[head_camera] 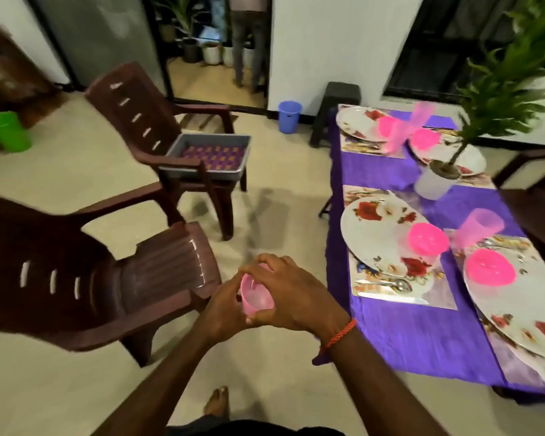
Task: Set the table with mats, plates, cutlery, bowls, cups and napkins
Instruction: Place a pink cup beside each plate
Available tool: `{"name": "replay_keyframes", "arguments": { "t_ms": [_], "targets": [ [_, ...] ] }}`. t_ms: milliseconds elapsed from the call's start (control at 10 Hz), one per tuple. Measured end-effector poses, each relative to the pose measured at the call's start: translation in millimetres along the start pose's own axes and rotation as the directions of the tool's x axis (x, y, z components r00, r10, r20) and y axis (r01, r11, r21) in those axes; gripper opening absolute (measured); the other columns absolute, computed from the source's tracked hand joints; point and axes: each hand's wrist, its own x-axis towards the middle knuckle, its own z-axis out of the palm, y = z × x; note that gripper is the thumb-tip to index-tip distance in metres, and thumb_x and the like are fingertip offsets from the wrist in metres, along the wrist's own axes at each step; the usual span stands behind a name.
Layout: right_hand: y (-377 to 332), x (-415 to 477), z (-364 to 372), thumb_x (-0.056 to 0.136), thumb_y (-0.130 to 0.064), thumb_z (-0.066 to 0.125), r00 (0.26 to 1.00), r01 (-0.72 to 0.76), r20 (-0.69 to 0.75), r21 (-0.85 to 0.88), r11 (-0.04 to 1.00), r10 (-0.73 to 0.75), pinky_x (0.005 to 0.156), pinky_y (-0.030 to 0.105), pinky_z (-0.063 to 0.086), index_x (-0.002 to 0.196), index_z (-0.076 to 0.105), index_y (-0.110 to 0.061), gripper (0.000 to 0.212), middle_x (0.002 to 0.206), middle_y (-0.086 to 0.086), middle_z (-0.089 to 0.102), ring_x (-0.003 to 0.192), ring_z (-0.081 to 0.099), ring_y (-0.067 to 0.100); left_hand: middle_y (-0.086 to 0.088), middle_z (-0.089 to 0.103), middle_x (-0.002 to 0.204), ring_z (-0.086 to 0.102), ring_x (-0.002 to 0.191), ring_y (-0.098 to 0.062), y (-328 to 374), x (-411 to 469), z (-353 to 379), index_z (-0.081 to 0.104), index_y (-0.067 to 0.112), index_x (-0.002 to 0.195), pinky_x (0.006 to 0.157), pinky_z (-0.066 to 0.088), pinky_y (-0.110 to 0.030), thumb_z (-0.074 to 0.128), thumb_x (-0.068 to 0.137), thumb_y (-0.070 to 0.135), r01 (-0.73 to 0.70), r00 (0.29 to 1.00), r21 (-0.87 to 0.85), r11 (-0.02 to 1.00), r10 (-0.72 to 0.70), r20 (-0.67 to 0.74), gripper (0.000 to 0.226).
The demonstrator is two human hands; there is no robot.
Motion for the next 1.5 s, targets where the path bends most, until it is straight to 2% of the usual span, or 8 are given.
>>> {"name": "replay_keyframes", "arguments": {
  "t_ms": [100,300,500,700,800,900,1100,1500],
  "targets": [
    [8.9,7.7,-4.2,0.076,-0.060,0.074,0.989,-0.136,-0.052,-0.006,0.991,0.136,0.087,0.039,0.053,0.144,0.033,-0.037,0.083,0.144,-0.001,0.041,0.123,0.046,0.025,-0.003,0.062,0.111,0.054,0.094,-0.010,10.2,30.6,-6.4,0.054,0.008,0.136,0.087,0.051,-0.020,0.085,0.072,0.000,-0.043,0.994,-0.017,0.999,0.044,0.103,0.071],
    [26.3,11.7,-11.4,0.075,-0.059,0.076,0.917,-0.346,-0.205,0.019,0.938,0.342,0.087,0.038,0.055,0.142,0.035,-0.040,0.080,0.143,-0.005,0.042,0.123,0.047,0.020,0.015,0.059,0.114,0.062,0.106,-0.012,18.9,88.9,-12.5,0.054,0.025,0.134,0.077,0.046,-0.005,0.091,0.068,0.008,-0.073,0.936,-0.126,0.989,0.112,0.334,0.077],
    [50.2,6.9,-21.9,0.074,-0.062,0.075,0.820,-0.503,-0.278,0.065,0.862,0.500,0.089,0.039,0.055,0.145,0.034,-0.040,0.085,0.143,-0.005,0.042,0.123,0.047,0.021,-0.001,0.069,0.121,0.068,0.100,-0.017,40.8,135.4,11.2,0.059,0.016,0.136,0.070,0.056,-0.020,0.101,0.050,0.030,-0.107,0.878,-0.123,0.987,0.152,0.454,0.097],
    [97.4,-3.8,-40.9,0.072,-0.055,0.080,0.707,-0.620,-0.329,0.140,0.772,0.627,0.091,0.039,0.054,0.149,0.035,-0.034,0.091,0.142,0.000,0.045,0.125,0.045,0.021,0.026,0.072,0.102,0.070,0.100,-0.005,78.6,186.6,47.9,0.064,0.039,0.115,0.092,0.059,-0.035,0.098,0.055,0.028,-0.171,0.766,-0.198,0.965,0.257,0.589,0.070],
    [123.7,-12.9,-48.5,0.074,-0.052,0.081,0.648,-0.663,-0.332,0.198,0.722,0.686,0.092,0.036,0.051,0.149,0.037,-0.033,0.089,0.145,-0.001,0.043,0.127,0.043,0.021,0.006,0.071,0.120,0.069,0.104,-0.019,101.6,206.4,69.7,0.062,0.024,0.133,0.088,0.061,-0.036,0.083,0.039,0.081,-0.277,0.742,-0.171,0.946,0.323,0.587,0.112],
    [153.7,-20.5,-54.3,0.074,-0.049,0.081,0.586,-0.698,-0.333,0.254,0.669,0.739,0.091,0.036,0.052,0.149,0.037,-0.035,0.088,0.144,-0.003,0.042,0.126,0.043,0.020,0.006,0.069,0.123,0.068,0.105,-0.021,118.2,229.5,92.3,0.059,0.021,0.138,0.084,0.059,-0.029,0.079,0.047,0.083,-0.341,0.702,-0.116,0.933,0.335,0.628,0.111],
    [210.2,-44.0,-64.0,0.071,-0.050,0.082,0.457,-0.776,-0.310,0.319,0.544,0.834,0.094,0.042,0.051,0.150,0.035,-0.036,0.093,0.146,-0.001,0.040,0.130,0.040,0.023,0.024,0.065,0.120,0.066,0.109,-0.005,136.2,276.4,126.7,0.057,0.047,0.125,0.090,0.060,-0.033,0.091,0.073,0.023,-0.374,0.648,-0.165,0.912,0.385,0.657,0.067],
    [292.0,-109.6,-47.9,0.069,-0.043,0.088,0.020,-0.871,-0.303,0.463,0.166,0.953,0.097,0.049,0.050,0.153,0.034,-0.022,0.102,0.143,0.009,0.047,0.127,0.047,0.033,0.019,0.071,0.117,0.066,0.111,-0.003,150.4,329.6,161.5,0.064,0.047,0.117,0.083,0.061,-0.031,0.086,0.080,0.024,-0.354,0.605,-0.210,0.912,0.394,0.692,0.049]
  ]
}}
